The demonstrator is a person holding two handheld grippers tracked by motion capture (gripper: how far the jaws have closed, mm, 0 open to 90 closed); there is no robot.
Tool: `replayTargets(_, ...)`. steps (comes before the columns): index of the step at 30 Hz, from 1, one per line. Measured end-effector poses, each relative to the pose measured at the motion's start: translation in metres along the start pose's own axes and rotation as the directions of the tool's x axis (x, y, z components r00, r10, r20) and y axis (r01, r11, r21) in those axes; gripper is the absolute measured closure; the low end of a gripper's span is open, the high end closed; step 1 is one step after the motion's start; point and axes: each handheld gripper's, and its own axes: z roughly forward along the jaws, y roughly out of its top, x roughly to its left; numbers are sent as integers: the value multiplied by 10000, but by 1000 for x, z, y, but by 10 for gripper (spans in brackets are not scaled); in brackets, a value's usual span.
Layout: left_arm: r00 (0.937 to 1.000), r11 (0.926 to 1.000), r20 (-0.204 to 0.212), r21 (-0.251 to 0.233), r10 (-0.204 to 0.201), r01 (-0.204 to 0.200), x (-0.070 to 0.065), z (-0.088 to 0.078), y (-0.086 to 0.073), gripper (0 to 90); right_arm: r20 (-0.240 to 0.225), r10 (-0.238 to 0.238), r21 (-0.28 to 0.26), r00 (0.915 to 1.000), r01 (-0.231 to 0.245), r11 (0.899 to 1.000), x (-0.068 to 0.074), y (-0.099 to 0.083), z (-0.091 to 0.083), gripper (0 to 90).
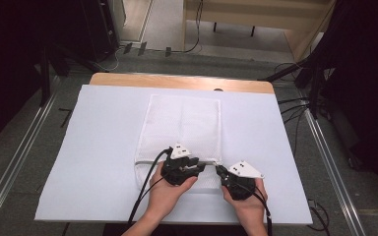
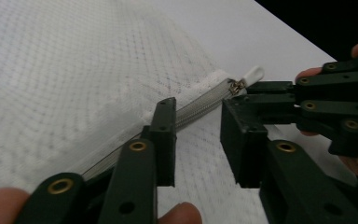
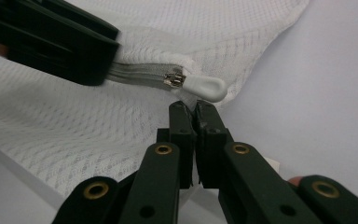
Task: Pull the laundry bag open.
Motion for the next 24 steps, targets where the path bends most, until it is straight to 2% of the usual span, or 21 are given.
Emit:
replayTargets(6, 9999, 9997, 17, 200, -120, 120, -1, 14, 1, 840, -209, -142, -351, 9997, 135, 9993, 4, 5, -7, 886)
replayTargets(8, 10000, 9986, -6, 532, -34, 35, 0, 18, 2, 892, -364, -182, -638, 9992, 159, 9978, 5, 6, -10, 887)
replayTargets(11, 9999, 9980, -47, 625, 95, -92, -1, 19, 2, 890, -297, -475, -707, 9984, 453, 9965, 9, 7, -11, 887)
replayTargets(15, 9988, 9993, 339, 152, -354, 349, 1, 6, 5, 778, -14, -521, -565, 9986, 519, 9970, 7, 7, -10, 888)
replayTargets(18, 9970, 9973, 386, -269, -667, 678, -4, -2, 13, 690, -13, -464, -475, 9989, 463, 9978, 5, 6, -9, 888)
replayTargets(22, 9962, 9958, 150, -301, -857, 861, -15, 2, 23, 497, -52, -522, -436, 9986, 520, 9977, 8, 6, -8, 888)
replayTargets(24, 9951, 9949, -166, -273, -972, 967, -20, 6, 28, 441, -63, -540, -430, 9985, 537, 9976, 10, 6, -8, 889)
